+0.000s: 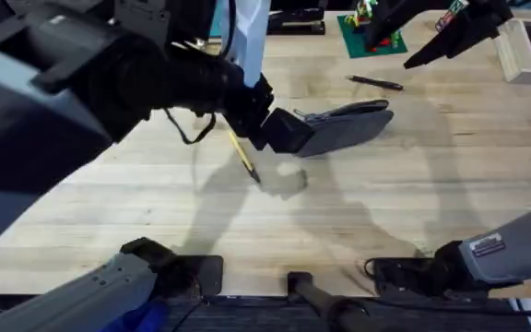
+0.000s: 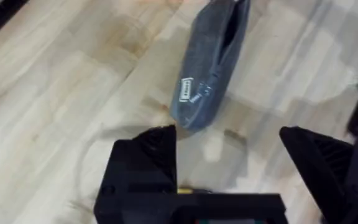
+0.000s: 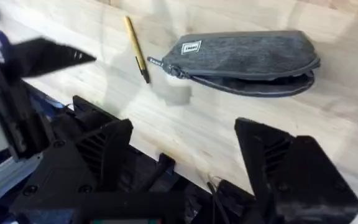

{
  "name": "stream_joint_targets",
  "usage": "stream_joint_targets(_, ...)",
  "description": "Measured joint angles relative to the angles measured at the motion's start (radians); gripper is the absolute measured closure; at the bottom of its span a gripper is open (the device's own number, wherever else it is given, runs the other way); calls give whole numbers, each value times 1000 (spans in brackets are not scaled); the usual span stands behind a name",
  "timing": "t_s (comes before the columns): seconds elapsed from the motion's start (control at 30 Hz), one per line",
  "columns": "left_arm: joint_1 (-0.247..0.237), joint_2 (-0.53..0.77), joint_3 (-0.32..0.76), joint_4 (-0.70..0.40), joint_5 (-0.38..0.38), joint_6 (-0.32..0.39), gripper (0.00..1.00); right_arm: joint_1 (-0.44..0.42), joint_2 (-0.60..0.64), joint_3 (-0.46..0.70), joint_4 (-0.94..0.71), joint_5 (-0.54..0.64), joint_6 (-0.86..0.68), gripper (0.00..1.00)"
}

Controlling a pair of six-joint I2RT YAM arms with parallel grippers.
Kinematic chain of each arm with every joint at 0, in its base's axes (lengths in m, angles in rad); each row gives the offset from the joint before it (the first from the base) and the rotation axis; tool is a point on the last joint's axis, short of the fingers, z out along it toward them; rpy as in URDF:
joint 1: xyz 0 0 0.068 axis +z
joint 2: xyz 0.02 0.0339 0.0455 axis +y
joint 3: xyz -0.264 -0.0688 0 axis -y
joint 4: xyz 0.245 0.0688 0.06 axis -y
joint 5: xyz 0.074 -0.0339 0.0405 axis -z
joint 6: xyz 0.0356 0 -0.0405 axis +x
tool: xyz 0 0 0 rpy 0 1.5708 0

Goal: Unzip the bag, pick up the pens from the table one at a time and place them inside, then zip the bag closed.

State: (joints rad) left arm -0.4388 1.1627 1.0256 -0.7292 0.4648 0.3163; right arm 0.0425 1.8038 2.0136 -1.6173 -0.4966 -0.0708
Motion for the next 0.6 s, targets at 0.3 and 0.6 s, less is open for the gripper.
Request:
stream_joint_targets(0.3,-93,-61,0,-43,-56,-191,5,0,0,0,0,0,19,4)
stream_joint_targets(0.6,-286,-64,0,-94,-281,-360,5,2,0,0,0,0,19,4)
